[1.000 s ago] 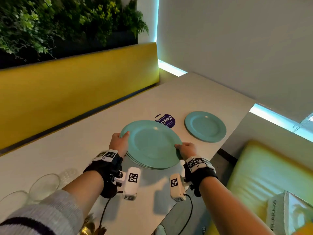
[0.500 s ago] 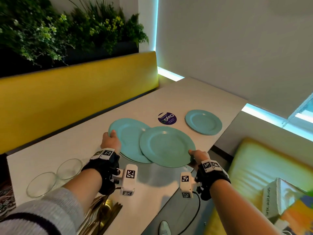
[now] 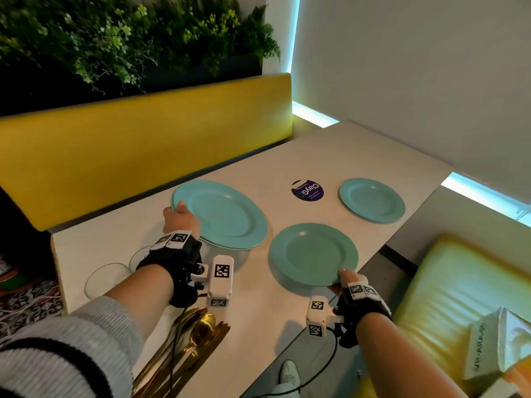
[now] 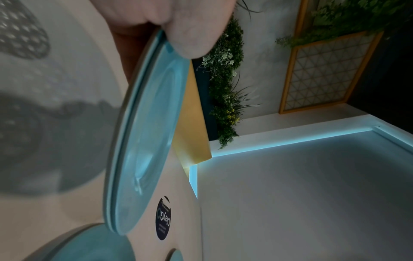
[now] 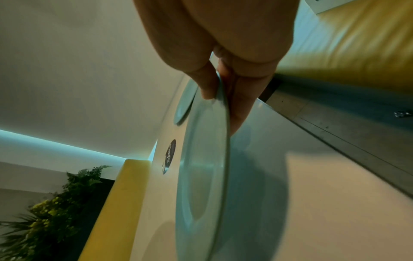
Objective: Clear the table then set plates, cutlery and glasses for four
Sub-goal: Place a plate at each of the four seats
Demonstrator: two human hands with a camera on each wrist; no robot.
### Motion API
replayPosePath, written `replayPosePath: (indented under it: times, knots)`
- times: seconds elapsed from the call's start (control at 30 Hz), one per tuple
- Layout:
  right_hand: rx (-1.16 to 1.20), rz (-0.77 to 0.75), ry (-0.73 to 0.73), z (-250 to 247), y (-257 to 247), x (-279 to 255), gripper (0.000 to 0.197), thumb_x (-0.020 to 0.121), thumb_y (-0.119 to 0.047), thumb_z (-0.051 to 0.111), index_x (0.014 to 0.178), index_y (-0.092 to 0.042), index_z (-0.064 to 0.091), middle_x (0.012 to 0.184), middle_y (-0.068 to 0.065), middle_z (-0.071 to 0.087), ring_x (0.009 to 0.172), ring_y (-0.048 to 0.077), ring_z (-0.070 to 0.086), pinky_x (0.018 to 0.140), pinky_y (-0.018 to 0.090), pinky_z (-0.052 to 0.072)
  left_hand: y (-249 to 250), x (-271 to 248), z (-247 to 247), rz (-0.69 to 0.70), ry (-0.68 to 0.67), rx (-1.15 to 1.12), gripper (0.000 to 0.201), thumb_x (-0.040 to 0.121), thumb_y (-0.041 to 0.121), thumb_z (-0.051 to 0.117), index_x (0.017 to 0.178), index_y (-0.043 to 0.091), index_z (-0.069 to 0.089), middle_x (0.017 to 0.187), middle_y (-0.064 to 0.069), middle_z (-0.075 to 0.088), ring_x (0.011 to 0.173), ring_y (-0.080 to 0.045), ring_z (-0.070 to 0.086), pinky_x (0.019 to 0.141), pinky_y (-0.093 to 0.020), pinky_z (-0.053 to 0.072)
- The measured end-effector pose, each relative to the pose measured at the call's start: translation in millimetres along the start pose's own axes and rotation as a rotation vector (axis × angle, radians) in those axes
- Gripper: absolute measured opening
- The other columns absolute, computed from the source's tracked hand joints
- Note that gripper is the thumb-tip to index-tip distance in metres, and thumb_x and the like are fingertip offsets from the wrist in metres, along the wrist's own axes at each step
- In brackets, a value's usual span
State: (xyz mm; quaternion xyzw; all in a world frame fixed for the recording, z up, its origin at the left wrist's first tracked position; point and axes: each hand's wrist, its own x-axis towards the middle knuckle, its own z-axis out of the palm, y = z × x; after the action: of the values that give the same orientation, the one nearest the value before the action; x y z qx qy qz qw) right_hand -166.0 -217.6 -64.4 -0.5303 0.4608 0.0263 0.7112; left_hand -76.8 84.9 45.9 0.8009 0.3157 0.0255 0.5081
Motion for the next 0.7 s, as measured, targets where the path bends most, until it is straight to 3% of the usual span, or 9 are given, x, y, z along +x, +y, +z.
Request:
replayPosePath:
  times: [0.07, 0.13, 0.2, 0.27, 0.37, 0.47, 0.53, 0.6, 0.7]
  knots:
    - [0.011, -0.003, 0.002, 4, 4, 4, 0.043, 0.098, -0.005, 0.042, 0.139, 0.002, 0.034, 0.144, 0.017, 0.04, 0.127, 0.035, 0.047, 0.084, 0.038, 0.052, -2, 2, 0, 0.008, 0.0, 0.0, 0.049, 0.102, 0.036, 0.023, 0.137, 0.002, 0.035, 0.132, -0.027, 0.05, 0.121, -0.042, 0.05, 0.096, -0.045, 0.04]
    - [-0.011, 0.002, -0.013, 9, 6, 5, 0.044, 0.096, -0.003, 0.044, 0.139, 0.003, 0.035, 0.143, 0.018, 0.041, 0.126, 0.035, 0.048, 0.065, 0.028, 0.058, -4, 3, -1, 0.011, -0.002, -0.006, 0.049, 0.102, 0.036, 0.024, 0.136, 0.002, 0.035, 0.132, -0.026, 0.051, 0.121, -0.042, 0.05, 0.096, -0.045, 0.04]
    - [-0.052, 0.024, 0.01, 16, 6, 5, 0.043, 0.094, -0.001, 0.048, 0.135, 0.006, 0.04, 0.136, 0.024, 0.048, 0.118, 0.038, 0.055, 0.056, 0.032, 0.058, -3, 3, -1, 0.014, -0.005, -0.015, 0.049, 0.102, 0.036, 0.025, 0.136, 0.002, 0.035, 0.132, -0.026, 0.05, 0.121, -0.041, 0.05, 0.096, -0.045, 0.04]
    - [-0.081, 0.056, 0.051, 23, 7, 4, 0.038, 0.092, -0.004, 0.052, 0.127, 0.009, 0.047, 0.123, 0.029, 0.057, 0.093, 0.037, 0.066, 0.052, 0.037, 0.057, -2, 4, 0, 0.014, -0.013, -0.025, 0.05, 0.102, 0.036, 0.025, 0.136, 0.002, 0.035, 0.133, -0.026, 0.051, 0.121, -0.041, 0.05, 0.096, -0.045, 0.04]
    - [-0.136, 0.059, 0.039, 28, 10, 8, 0.034, 0.092, -0.007, 0.053, 0.122, 0.006, 0.05, 0.113, 0.027, 0.061, 0.055, 0.028, 0.063, 0.044, 0.029, 0.053, -1, 5, 2, 0.017, -0.027, -0.037, 0.05, 0.102, 0.037, 0.025, 0.136, 0.003, 0.036, 0.133, -0.025, 0.051, 0.121, -0.041, 0.05, 0.096, -0.045, 0.04]
    - [-0.158, 0.046, 0.053, 26, 12, 12, 0.032, 0.092, -0.003, 0.05, 0.122, 0.006, 0.048, 0.088, 0.025, 0.061, 0.057, 0.03, 0.061, 0.037, 0.028, 0.053, 2, 6, 5, 0.021, -0.044, -0.044, 0.05, 0.102, 0.037, 0.025, 0.136, 0.003, 0.036, 0.133, -0.024, 0.051, 0.12, -0.04, 0.051, 0.095, -0.044, 0.041]
    - [-0.22, 0.046, 0.051, 23, 9, 16, 0.03, 0.092, -0.003, 0.05, 0.12, 0.007, 0.051, 0.082, 0.023, 0.062, 0.057, 0.029, 0.062, 0.045, 0.031, 0.057, 5, 7, 10, 0.022, -0.06, -0.052, 0.049, 0.102, 0.037, 0.025, 0.136, 0.003, 0.036, 0.132, -0.024, 0.052, 0.119, -0.04, 0.052, 0.095, -0.044, 0.042]
    - [-0.298, 0.058, 0.03, 19, 3, 16, 0.037, 0.091, -0.003, 0.05, 0.126, 0.008, 0.048, 0.1, 0.025, 0.063, 0.066, 0.029, 0.062, 0.055, 0.029, 0.059, 10, 9, 16, 0.026, -0.076, -0.065, 0.049, 0.101, 0.038, 0.025, 0.135, 0.004, 0.037, 0.131, -0.023, 0.053, 0.118, -0.039, 0.053, 0.095, -0.044, 0.043]
    - [-0.396, 0.051, 0.07, 8, -9, 14, 0.043, 0.089, -0.009, 0.055, 0.131, -0.007, 0.048, 0.128, 0.017, 0.055, 0.088, 0.025, 0.057, 0.051, 0.02, 0.056, 19, 13, 31, 0.031, -0.093, -0.08, 0.049, 0.101, 0.038, 0.026, 0.134, 0.004, 0.038, 0.13, -0.023, 0.053, 0.118, -0.039, 0.053, 0.096, -0.045, 0.043]
